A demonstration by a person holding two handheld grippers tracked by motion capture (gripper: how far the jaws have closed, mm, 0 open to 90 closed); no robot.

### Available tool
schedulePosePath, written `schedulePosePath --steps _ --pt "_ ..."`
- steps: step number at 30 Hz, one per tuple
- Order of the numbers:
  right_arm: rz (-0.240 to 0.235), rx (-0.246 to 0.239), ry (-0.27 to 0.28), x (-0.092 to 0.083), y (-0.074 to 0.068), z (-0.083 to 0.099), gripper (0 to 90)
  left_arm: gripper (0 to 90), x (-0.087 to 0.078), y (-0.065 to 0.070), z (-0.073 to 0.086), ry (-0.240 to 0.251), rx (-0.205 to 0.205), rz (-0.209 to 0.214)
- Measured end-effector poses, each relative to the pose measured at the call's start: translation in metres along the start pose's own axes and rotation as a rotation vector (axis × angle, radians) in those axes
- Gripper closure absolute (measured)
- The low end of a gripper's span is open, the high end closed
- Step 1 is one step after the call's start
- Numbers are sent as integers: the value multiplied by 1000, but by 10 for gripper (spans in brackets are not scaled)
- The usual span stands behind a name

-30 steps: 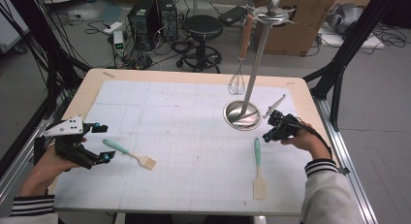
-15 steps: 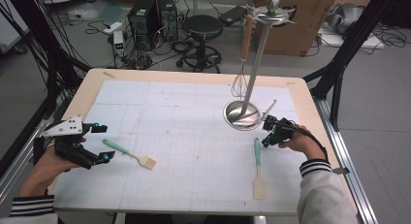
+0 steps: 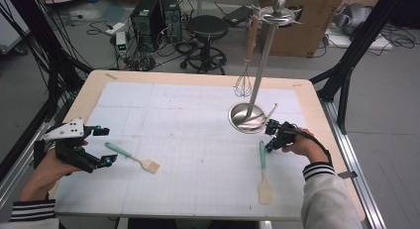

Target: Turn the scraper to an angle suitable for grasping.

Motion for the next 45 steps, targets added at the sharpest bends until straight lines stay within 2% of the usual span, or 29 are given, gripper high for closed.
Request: schedulePosePath --steps 1,3,9,17,23,25,27,31,32,36,37,38,45 --pt "1 -19 0 0 1 -1 889 17 0 0 0 0 0 0" --pt "-6 -9 6 1 -3 -4 889 16 0 0 0 -1 1 1" --pt "-17 -30 11 4 -10 -16 889 16 0 0 0 0 2 1" --pt "-37 -125 16 11 -28 -43 889 17 -1 0 -1 7 2 1" --pt "-55 -164 25 14 -42 -59 889 17 -2 0 -1 10 1 0" --pt "-73 -171 34 15 -46 -63 889 17 -2 0 -1 11 1 1" --pt "-79 -202 39 17 -51 -69 889 16 -2 0 -1 13 1 0" --pt "-86 -216 45 18 -56 -74 889 17 -3 0 -2 13 4 1" --pt "-100 -233 58 18 -56 -76 889 17 -3 0 -2 13 4 0" --pt "-110 -228 98 11 -59 -78 889 17 -3 0 -1 13 3 -1" --pt "-114 -213 105 7 -60 -77 889 17 -3 0 -2 12 3 -1" --pt "-118 -225 124 6 -60 -78 889 17 -2 0 -1 11 4 0" --pt "-130 -210 245 -22 -62 -70 889 17 -2 1 -2 10 5 -5"
Point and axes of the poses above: each handheld gripper's, and its own axes: x roughly forward along the jaws, z roughly out of its underside, y roughly to its right, the point moved 3 cm from there along x, roughly forward along the jaws, and after that the axes turned 1 degree about x, right-handed, at the moved point
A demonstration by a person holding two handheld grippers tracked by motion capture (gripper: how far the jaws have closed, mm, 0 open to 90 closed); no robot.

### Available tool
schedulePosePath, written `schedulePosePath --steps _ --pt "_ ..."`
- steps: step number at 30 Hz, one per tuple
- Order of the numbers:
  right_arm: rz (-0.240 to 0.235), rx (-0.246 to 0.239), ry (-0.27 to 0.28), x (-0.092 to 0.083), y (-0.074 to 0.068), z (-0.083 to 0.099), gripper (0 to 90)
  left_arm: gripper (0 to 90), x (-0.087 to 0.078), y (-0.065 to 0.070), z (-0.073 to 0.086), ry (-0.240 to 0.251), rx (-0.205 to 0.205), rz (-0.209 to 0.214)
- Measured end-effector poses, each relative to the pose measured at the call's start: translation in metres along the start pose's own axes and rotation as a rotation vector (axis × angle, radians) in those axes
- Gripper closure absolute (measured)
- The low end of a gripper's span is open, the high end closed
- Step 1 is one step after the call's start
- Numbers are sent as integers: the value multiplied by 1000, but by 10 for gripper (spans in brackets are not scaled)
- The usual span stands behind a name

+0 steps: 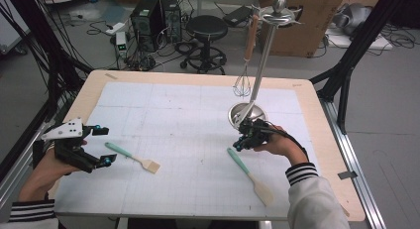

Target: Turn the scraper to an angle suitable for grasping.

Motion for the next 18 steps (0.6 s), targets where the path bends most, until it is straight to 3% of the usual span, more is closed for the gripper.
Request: schedulePosePath --steps 4,8,18 --pt "-9 -3 90 -16 -6 -1 873 17 -1 1 -1 0 10 0" --pt "-8 13 144 -33 -11 2 889 17 -1 1 -1 -4 11 -3" --pt "-26 -8 204 -58 -24 11 891 17 1 2 -1 -14 8 -4"
Point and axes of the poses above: each handheld gripper's, and its own axes: x roughly forward along the jaws, z roughly out of its underside, y roughly to its right, the point moved 3 cm from there along x, roughly forward along the jaws, and after that the axes turned 1 degree about x, right-handed, at the moved point
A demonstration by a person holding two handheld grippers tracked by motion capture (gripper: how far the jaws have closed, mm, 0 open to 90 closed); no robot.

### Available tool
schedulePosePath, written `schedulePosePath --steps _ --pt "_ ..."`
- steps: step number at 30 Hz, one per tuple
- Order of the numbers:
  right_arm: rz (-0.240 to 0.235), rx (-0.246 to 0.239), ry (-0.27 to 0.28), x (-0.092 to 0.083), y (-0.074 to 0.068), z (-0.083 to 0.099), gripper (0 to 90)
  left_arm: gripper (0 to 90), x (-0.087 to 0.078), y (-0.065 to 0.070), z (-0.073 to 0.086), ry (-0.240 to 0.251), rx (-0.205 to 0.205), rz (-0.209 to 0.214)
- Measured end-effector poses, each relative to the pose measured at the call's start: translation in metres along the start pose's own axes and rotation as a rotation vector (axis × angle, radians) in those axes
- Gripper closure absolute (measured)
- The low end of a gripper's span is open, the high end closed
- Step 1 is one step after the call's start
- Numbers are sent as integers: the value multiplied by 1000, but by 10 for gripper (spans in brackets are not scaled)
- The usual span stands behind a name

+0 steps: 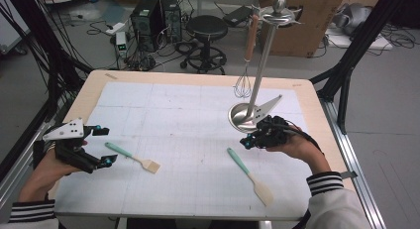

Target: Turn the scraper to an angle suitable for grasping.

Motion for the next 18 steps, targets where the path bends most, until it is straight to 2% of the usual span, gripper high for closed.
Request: schedulePosePath --steps 2,8,13,18 --pt "12 -9 -4 -5 -2 0 891 17 0 0 0 0 -2 -2" --pt "0 -34 6 -18 -12 0 891 16 -1 0 0 1 1 -2" --pt "15 -34 -19 -24 -19 7 891 17 0 0 0 -4 6 -1" --pt "16 -47 -53 -22 -26 17 891 16 0 1 0 -3 2 -3"
Point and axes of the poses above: each handheld gripper's, and its own axes: x roughly forward along the jaws, z roughly out of its underside, y roughly to its right, the point moved 3 cm from there along x, roughly forward along the jaws, and after that the axes turned 1 degree about x, right-handed, at the moved point
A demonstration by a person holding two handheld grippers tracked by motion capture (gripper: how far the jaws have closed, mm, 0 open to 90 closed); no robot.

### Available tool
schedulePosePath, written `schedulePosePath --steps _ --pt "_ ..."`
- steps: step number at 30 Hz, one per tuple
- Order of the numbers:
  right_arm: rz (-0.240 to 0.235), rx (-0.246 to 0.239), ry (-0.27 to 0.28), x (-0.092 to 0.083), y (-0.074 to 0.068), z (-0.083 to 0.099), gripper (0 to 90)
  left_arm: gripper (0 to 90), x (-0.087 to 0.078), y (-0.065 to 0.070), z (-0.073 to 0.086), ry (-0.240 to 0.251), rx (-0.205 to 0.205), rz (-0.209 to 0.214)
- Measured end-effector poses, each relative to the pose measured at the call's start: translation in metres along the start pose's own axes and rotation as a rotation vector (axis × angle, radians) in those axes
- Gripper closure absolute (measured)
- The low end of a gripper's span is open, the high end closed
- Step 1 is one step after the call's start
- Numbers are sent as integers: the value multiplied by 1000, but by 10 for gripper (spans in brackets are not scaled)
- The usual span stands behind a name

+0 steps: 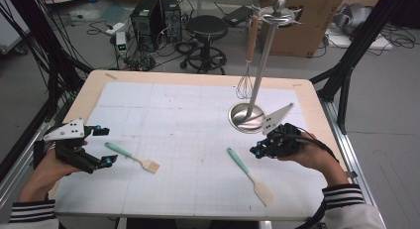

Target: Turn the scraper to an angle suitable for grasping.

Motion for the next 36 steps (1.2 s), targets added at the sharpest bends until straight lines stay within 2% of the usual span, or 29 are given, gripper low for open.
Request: schedulePosePath --steps 7,10,11,15,19,27,32,36 --pt "-17 -6 -47 11 -10 15 891 17 0 0 0 -2 5 1" --pt "-29 -26 -68 19 -14 20 891 17 0 1 0 -4 5 -2" --pt "-23 -40 -70 21 -14 21 891 17 0 1 0 -6 5 -1" --pt "-48 -50 -62 29 -18 27 891 16 1 2 0 -8 9 0" --pt "-63 -75 -100 37 -20 33 891 16 1 2 0 -8 9 -1" --pt "-75 -70 -160 55 -24 45 891 16 2 2 0 -12 10 2" --pt "-79 -73 -177 64 -25 48 891 17 3 2 0 -16 10 3" --pt "-102 -76 -202 73 -28 51 891 17 3 2 0 -16 7 5"
Point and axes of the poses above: each handheld gripper's, and its own axes: x roughly forward along the jaws, z roughly out of its underside, y roughly to its right, the point moved 3 cm from there along x, roughly forward along the jaws, and after that the axes turned 1 degree about x, right-handed, at the moved point
